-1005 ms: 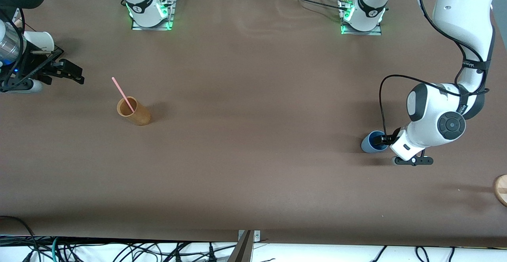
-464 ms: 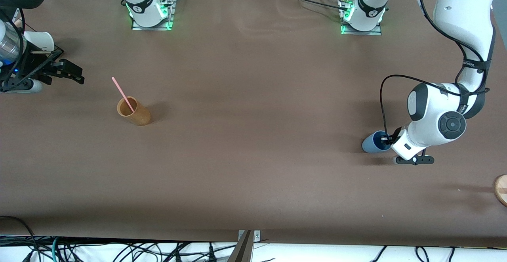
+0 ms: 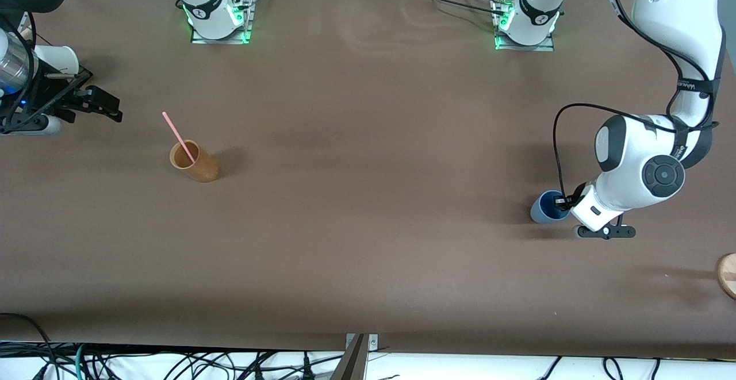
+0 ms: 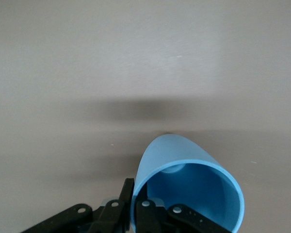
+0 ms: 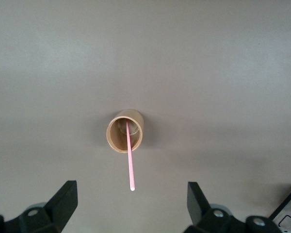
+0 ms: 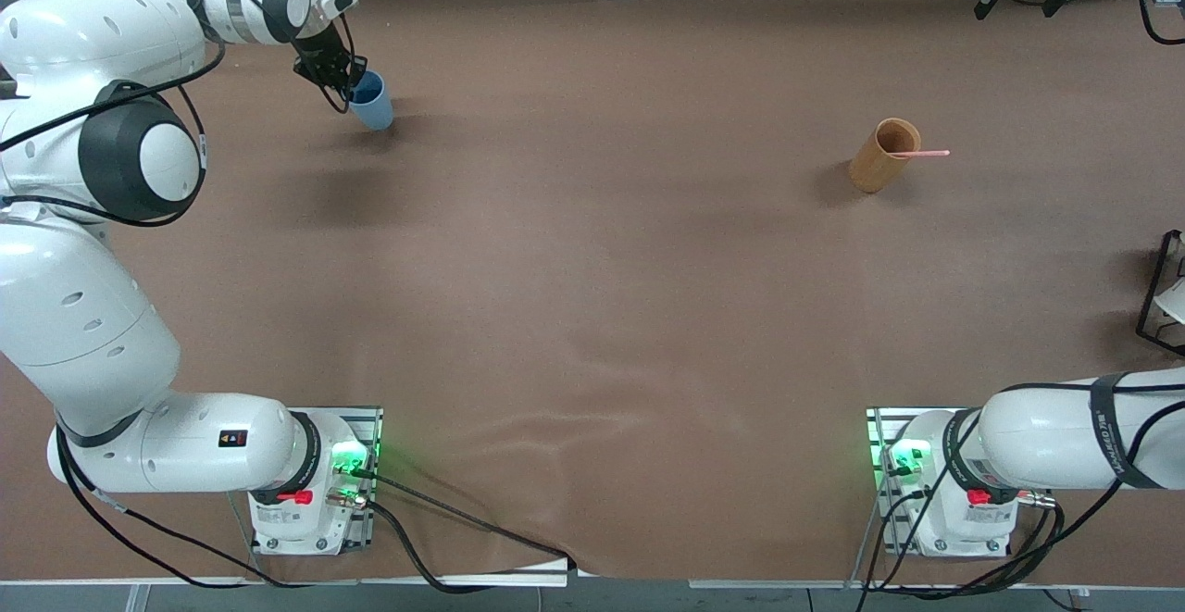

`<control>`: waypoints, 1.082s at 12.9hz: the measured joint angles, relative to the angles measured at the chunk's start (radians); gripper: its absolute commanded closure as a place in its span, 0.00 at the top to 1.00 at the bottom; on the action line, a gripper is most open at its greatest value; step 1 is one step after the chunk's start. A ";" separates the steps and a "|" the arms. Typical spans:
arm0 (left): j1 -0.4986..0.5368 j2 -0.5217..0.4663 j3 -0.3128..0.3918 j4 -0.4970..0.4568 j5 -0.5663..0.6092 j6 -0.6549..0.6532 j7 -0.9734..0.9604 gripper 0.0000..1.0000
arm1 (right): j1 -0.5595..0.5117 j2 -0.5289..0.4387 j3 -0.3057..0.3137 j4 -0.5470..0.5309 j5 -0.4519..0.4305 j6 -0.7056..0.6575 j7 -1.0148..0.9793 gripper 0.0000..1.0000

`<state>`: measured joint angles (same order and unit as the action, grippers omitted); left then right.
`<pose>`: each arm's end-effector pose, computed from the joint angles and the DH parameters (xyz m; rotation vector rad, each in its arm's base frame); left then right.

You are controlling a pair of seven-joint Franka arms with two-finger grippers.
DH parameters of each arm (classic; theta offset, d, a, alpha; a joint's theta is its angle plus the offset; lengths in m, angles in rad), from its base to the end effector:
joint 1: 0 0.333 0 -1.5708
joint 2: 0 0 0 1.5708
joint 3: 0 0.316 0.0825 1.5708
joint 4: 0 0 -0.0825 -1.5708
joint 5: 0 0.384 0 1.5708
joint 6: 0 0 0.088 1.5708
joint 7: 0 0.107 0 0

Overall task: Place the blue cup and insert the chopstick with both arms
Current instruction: 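Carry the blue cup with the left gripper toward the bamboo cup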

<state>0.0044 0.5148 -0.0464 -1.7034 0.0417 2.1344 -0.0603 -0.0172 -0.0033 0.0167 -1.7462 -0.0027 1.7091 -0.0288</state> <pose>0.6618 -0.0230 0.2879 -3.1235 0.0006 0.1288 0.5582 -0.0005 0.5549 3.1386 0.0451 -0.0531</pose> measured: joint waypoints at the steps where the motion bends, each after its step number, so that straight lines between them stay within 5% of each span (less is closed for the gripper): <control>1: -0.019 -0.010 -0.008 0.027 -0.013 -0.039 -0.003 0.00 | 0.000 0.000 0.000 0.000 0.000 0.000 0.000 1.00; 9: -0.346 -0.016 -0.038 0.185 -0.086 -0.158 -0.249 0.00 | 0.000 0.000 0.000 0.000 0.000 0.000 0.001 1.00; 14: -0.573 0.116 -0.038 0.348 -0.086 -0.181 -0.552 0.00 | 0.000 0.000 0.000 0.000 0.000 0.000 0.004 1.00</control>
<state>-0.5690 0.6304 -0.0844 -1.3553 -0.0447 1.9533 -0.6127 -0.0170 -0.0031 0.0169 -1.7461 -0.0026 1.7091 -0.0246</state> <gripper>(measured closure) 0.947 0.000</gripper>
